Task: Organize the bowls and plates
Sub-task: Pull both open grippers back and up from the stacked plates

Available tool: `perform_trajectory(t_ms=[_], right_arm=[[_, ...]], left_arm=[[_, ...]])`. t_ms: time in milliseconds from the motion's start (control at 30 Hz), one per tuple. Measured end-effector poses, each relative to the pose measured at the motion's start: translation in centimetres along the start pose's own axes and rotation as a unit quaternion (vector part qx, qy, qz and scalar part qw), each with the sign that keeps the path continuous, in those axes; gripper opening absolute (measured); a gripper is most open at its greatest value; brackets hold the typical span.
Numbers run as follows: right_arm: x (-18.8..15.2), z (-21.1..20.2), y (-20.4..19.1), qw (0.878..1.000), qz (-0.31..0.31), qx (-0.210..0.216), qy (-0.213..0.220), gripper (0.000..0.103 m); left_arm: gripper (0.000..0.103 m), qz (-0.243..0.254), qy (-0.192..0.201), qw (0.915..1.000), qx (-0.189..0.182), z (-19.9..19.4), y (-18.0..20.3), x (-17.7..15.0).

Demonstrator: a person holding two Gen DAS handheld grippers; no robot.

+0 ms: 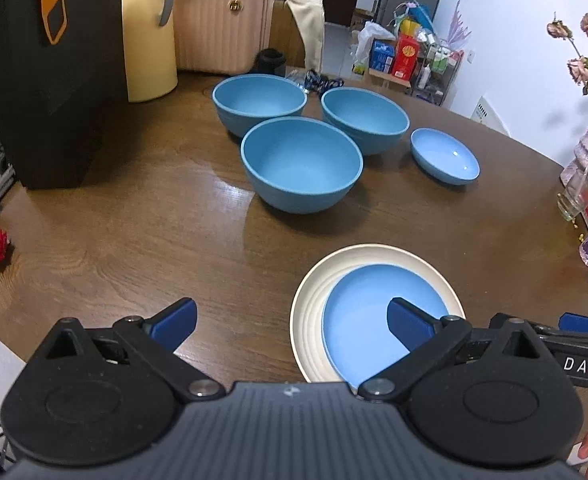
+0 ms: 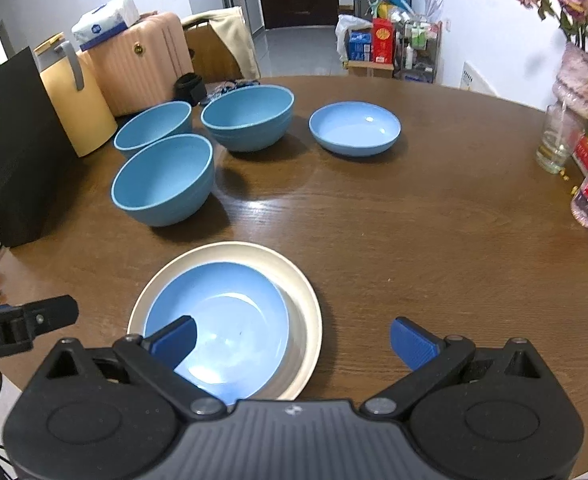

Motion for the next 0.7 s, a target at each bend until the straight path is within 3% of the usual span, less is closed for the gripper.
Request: perform_trajectory(t_ms=[267,700], right_arm=[[1.2,-1.9,-0.4,1.0,0.014,-0.013,0.016,0.103],[1.8,-4.1,-1.6,0.995,0.063,-0.069,0.038,0.103]], left_arm=[[0.103,0.008,0.015,0.9998,-0.015,-1.3,-0.6,1.4],[0.103,0.042,-0.005,0.9963,-0.075,-0.8,-0.4,4.1]])
Point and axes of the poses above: each gripper's, at about its wrist camera, not at the fingertips, and z roughly the way its jaws point, y to its right, x to its top, the point moved 3 cm from there along z, roughly the way its jaws point, and after that the axes turned 12 degrees about y, right-handed, at the moved point
